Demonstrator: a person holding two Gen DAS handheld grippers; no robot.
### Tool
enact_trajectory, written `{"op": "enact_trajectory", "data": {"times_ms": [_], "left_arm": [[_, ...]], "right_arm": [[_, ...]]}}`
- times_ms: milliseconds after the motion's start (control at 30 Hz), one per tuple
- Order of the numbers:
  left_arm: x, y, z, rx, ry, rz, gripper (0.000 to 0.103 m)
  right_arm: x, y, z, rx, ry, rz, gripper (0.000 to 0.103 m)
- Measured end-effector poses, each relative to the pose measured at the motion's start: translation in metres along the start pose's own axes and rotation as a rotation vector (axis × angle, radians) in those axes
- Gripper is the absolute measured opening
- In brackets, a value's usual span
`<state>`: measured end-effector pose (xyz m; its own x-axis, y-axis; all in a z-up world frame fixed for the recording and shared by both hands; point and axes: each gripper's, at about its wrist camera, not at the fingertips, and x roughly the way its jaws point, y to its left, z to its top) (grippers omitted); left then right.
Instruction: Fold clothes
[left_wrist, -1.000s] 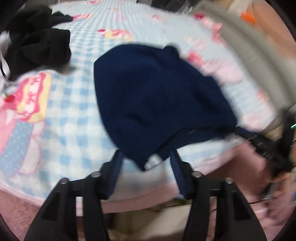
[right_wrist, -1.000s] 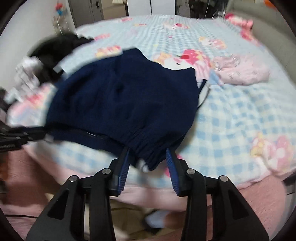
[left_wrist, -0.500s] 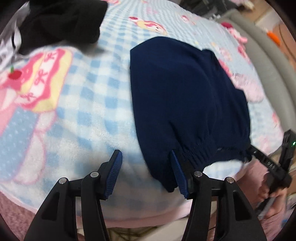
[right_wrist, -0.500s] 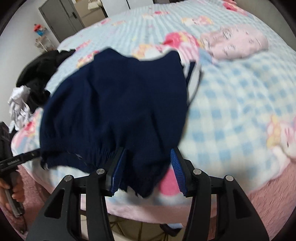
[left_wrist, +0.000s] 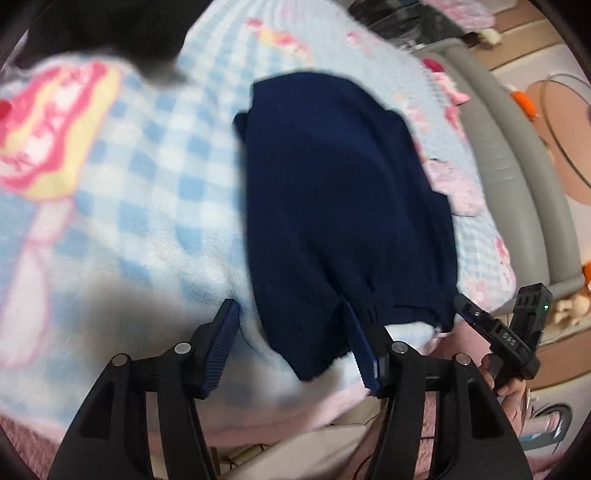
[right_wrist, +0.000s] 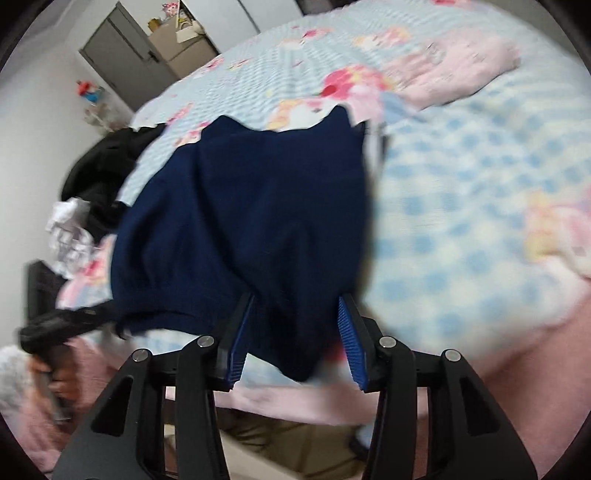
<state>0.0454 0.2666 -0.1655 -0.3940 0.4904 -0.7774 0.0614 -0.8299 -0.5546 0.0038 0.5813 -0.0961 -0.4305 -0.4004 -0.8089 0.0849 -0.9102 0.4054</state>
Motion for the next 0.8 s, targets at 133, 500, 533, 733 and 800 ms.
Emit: {"op": "enact_trajectory", "data": {"times_ms": [133,500,533,733,800], "left_arm": [[0.002,-0.01,-0.002,0.031,-0.003,0.043,0.052],[-0.01,-0.01,0.006,0.056,-0.037,0.008,0.053],[-0.012,-0.009,0.007,0.049,-0.039,-0.004,0.053],[-0.007,-0.01,0.01,0.021,-0.068,-0.051,0.053],[-0.002,-0.015,0.011,0.025,-0.074,-0.042,0.053]], "right_arm": [[0.017,0.009,-0.003,-0.051,0.022,-0.097,0.032],[-0.008,-0.004,-0.015,-0.142,0.008,-0.351,0.018],[-0.011,-0.004,-0.015,-0.143,0.006,-0.36,0.018],[-0.039,-0.001,-0.001,-0.096,-0.079,-0.123,0.026],[-0.045,0.012,0.01,-0.136,-0.129,-0.105,0.026]]}}
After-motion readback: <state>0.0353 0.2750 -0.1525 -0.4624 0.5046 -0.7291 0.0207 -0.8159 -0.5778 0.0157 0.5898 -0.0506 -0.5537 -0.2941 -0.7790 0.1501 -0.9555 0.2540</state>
